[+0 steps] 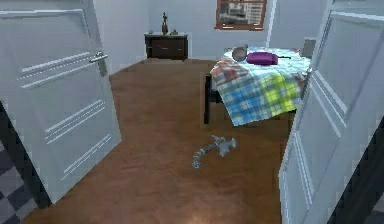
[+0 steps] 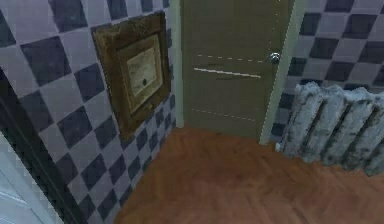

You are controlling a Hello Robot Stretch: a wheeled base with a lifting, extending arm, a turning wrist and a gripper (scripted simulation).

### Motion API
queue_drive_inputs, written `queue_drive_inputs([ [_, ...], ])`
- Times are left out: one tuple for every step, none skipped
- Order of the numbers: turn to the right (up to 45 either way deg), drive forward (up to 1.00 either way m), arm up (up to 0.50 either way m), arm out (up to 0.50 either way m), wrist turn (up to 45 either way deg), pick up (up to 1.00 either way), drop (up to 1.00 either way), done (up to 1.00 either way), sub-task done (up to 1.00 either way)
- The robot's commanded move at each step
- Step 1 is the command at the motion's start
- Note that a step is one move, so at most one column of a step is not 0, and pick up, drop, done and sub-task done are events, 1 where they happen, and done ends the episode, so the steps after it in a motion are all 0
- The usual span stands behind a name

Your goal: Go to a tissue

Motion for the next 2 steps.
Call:
queue_drive_inputs([
  [-45.0,0.0,0.0,0.0,0.0,0.0,0.0,0.0,0.0],
  [0.0,0.3,0.0,0.0,0.0,0.0,0.0,0.0,0.0],
])
